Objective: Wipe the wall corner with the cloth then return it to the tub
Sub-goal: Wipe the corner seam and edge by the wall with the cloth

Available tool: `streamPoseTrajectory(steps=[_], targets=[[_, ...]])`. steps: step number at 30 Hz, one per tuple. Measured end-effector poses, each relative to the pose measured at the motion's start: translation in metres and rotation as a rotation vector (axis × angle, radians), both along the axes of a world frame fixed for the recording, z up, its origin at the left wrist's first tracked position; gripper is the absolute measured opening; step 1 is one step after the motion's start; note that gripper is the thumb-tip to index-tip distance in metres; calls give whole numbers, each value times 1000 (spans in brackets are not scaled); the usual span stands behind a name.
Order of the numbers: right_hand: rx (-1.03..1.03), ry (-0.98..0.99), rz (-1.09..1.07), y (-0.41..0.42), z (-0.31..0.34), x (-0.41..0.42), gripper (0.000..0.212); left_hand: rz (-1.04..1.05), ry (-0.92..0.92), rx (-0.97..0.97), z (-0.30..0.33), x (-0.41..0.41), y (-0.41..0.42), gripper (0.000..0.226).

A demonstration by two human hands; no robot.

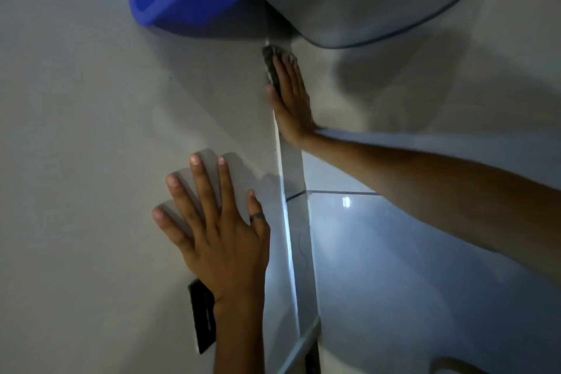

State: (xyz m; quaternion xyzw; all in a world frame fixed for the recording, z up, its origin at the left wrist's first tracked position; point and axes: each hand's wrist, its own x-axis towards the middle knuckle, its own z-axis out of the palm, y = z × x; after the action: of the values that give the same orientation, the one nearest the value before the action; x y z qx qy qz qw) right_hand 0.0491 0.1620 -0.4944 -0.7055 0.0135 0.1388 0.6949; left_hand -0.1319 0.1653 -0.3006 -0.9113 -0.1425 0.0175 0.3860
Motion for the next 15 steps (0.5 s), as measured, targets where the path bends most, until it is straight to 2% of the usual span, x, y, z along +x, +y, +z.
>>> streamPoseTrajectory(steps=[5,9,12,15], targets=[[-10,26,-60,5,7,8,63,58,59,-80,12,-26,-10,73],[-22,14,-51,1,8,-87,65,28,17,-89,25,-59,-8,72],[-26,83,190,-14,7,-225,75,17,17,-72,29,-79,-4,74],[-65,21,674,-55,-5,-371,98,26,9,-58,28,-86,-2,71]])
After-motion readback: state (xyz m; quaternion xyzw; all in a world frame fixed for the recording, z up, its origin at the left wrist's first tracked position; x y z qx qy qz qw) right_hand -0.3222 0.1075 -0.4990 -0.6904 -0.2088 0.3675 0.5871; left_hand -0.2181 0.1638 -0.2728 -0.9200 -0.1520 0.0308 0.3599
